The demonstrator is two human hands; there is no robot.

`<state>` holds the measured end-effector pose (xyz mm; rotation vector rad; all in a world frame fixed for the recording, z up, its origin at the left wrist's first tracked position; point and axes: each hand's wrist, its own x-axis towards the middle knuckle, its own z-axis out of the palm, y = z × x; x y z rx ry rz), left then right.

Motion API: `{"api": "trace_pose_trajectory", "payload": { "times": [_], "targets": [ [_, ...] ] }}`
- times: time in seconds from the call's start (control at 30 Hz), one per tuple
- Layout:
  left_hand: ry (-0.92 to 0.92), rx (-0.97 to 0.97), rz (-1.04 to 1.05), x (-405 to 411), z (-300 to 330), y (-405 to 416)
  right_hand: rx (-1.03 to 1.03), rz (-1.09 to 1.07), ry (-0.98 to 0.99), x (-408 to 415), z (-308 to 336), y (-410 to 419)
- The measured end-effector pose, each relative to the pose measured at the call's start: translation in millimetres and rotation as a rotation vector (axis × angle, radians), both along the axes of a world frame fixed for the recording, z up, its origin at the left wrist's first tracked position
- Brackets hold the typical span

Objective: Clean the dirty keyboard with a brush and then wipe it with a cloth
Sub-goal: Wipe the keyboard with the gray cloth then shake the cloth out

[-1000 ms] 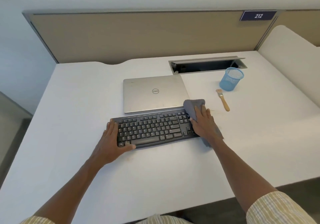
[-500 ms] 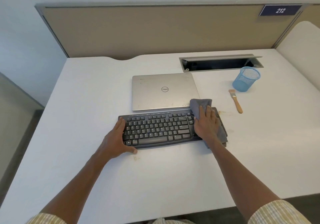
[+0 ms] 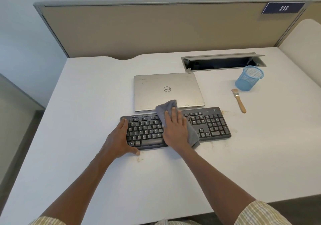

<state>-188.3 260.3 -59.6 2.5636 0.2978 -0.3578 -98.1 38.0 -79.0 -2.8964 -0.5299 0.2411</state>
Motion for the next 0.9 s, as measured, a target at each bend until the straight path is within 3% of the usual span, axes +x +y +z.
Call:
{"api": "trace_pose_trajectory", "payload": {
  "times": [0.17, 0.33, 0.67, 0.9],
  "targets": [
    [-0.003, 0.021, -0.023, 3, 2, -1, 0.012, 0.288, -0.034, -5, -2, 21],
    [0.035, 0.064, -0.024, 4, 7, -4, 0.048, 0.363, -0.016, 15, 4, -13],
    [0.045, 0.094, -0.022, 6, 12, -8, 0.06, 0.224, -0.005, 58, 11, -117],
    [0.026, 0.067, -0.028, 4, 15, -11, 0.086, -0.101, 0.04, 74, 4, -159]
  ]
}}
